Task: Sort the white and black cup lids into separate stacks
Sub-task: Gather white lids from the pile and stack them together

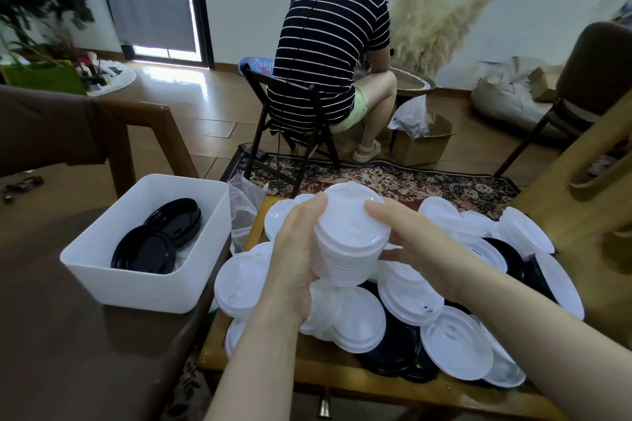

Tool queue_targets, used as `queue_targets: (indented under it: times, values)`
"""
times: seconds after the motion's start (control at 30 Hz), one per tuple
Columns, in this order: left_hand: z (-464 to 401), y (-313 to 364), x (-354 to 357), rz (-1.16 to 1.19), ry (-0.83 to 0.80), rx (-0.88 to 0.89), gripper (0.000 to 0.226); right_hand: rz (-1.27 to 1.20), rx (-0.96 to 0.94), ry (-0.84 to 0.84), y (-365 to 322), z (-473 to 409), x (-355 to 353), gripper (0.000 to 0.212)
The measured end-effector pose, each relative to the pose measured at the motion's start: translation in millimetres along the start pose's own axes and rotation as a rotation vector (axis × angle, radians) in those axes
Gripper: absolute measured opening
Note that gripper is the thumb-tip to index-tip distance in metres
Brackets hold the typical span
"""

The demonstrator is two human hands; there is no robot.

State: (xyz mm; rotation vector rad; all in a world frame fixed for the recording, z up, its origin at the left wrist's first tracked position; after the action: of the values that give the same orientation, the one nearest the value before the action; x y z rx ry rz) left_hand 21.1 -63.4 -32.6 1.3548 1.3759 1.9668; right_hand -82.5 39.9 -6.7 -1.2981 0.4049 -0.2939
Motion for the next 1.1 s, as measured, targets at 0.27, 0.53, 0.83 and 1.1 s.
queue_targets:
  times: [0.27, 0.53, 0.83, 1.1]
  values:
    - [-3.2, 0.7, 2.5, -0.089, -0.163, 0.049, 0.053, -0.138, 0.033, 0.227, -3.1, -4.3, -6.8, 0.032]
    - [-3.0, -0.2, 0.1, -0.004, -0.157, 0.014, 0.053, -0.209, -0.018, 0.307, -8.5, -4.3, -8.8, 0.037]
    - [0.1, -6.4, 2.1, 0.086, 0.024, -0.031, 0.076, -0.141, 0.018, 0.365, -14.8, -3.4, -0.4, 0.019]
    - [4.0, -4.5, -1.7, -0.037, 0.052, -0.045, 0.03, -0.048, 0.006, 0.184, -12.2, -1.8, 17.9, 0.021]
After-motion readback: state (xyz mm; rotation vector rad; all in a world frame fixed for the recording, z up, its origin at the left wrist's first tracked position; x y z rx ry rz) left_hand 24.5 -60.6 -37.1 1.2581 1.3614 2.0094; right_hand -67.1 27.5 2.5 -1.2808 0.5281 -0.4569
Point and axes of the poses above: each hand's wrist, its own z-axis away from the middle knuckle, its own x-axis out of the palm, y = z × x, the point moved 5 cm from there along -z, towards the middle knuckle, and after that the axes turned 9 degrees about -y, right-handed, at the moved point
